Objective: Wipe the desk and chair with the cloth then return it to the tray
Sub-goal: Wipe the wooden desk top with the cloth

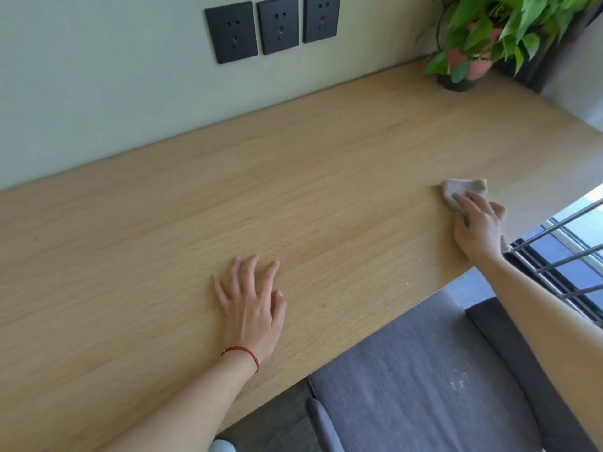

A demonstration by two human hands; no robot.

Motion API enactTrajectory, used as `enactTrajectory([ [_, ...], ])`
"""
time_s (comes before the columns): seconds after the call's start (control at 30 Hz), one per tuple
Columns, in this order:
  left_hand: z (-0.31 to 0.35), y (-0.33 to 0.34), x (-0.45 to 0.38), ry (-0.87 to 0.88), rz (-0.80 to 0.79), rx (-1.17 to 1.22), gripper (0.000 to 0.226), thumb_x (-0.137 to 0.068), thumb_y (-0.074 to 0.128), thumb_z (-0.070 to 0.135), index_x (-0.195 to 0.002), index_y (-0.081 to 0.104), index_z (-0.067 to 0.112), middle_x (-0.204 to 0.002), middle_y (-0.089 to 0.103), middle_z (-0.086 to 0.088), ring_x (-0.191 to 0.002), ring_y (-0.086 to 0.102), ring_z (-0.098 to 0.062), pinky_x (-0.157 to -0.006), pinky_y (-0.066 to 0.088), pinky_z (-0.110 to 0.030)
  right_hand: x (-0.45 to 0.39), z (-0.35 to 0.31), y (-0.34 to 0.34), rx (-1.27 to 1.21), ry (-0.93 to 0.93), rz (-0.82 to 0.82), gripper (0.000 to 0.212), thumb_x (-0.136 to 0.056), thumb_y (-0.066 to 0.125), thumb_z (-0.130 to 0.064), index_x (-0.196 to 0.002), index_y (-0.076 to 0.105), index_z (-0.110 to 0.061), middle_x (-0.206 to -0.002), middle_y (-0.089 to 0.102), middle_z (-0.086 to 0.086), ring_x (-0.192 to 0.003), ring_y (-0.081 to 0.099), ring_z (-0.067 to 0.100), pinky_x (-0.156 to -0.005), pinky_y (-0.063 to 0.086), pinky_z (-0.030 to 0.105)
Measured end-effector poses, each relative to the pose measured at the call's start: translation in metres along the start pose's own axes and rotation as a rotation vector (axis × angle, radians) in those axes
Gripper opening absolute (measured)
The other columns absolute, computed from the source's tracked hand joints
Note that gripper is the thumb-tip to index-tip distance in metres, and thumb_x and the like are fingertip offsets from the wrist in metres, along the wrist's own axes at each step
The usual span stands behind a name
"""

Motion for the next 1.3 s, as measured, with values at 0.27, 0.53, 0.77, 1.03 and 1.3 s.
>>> enactTrajectory([
  [0.27, 0.003, -0.003, 0.000, 0.000, 0.008, -0.013, 0.051, -0.085, 0.029, 0.038, -0.128, 0.051, 0.025, -0.140, 0.046, -0.012, -0.135, 0.034, -0.036, -0.107, 0.021, -0.067, 0.007, -0.017, 0.009, 0.024, -0.036, -0.037, 0.040, -0.094, 0.045, -0.008, -0.133, 0.053, -0.015, -0.145, 0.045, 0.009, -0.130, 0.030, 0.040, -0.107, 0.030, 0.057],
  [0.53, 0.000, 0.000, 0.003, -0.001, 0.010, -0.006, 0.050, -0.086, 0.030, 0.038, -0.131, 0.049, 0.025, -0.143, 0.042, -0.012, -0.136, 0.030, -0.036, -0.109, 0.018, -0.066, 0.041, -0.047, 0.020, 0.049, -0.167, -0.055, 0.040, -0.094, 0.049, -0.011, -0.132, 0.056, -0.021, -0.145, 0.047, 0.005, -0.129, 0.033, 0.039, -0.103, 0.032, 0.055],
  [0.77, 0.002, -0.004, 0.005, -0.010, 0.030, 0.011, 0.053, -0.084, 0.027, 0.040, -0.128, 0.053, 0.024, -0.141, 0.044, -0.012, -0.134, 0.032, -0.037, -0.107, 0.018, -0.066, 0.134, -0.108, 0.030, 0.009, -0.615, -0.190, 0.036, -0.091, 0.055, -0.011, -0.125, 0.063, -0.018, -0.136, 0.058, 0.005, -0.115, 0.051, 0.039, -0.089, 0.048, 0.050],
  [1.03, 0.000, -0.001, 0.001, -0.014, 0.008, -0.001, 0.049, -0.086, 0.032, 0.038, -0.130, 0.050, 0.027, -0.143, 0.043, -0.010, -0.135, 0.031, -0.036, -0.108, 0.018, -0.065, 0.022, 0.003, 0.011, 0.113, 0.058, -0.143, 0.046, -0.098, 0.040, -0.021, -0.144, 0.035, -0.019, -0.157, 0.024, 0.005, -0.138, 0.017, 0.037, -0.112, 0.024, 0.059],
  [1.3, -0.001, 0.000, 0.001, -0.010, 0.004, -0.012, 0.049, -0.085, 0.032, 0.039, -0.130, 0.050, 0.028, -0.143, 0.042, -0.010, -0.136, 0.030, -0.036, -0.108, 0.017, -0.065, 0.029, -0.072, 0.055, 0.161, -0.147, -0.216, 0.049, -0.101, 0.033, -0.032, -0.148, 0.028, -0.021, -0.160, 0.020, 0.005, -0.147, 0.008, 0.037, -0.119, 0.012, 0.053],
])
Point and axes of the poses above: each hand's wrist, its own x-axis away from the middle knuckle, its own y-axis out of the palm, z = x × y, the point moved 7 cm from there along -x, towards the middle knuckle
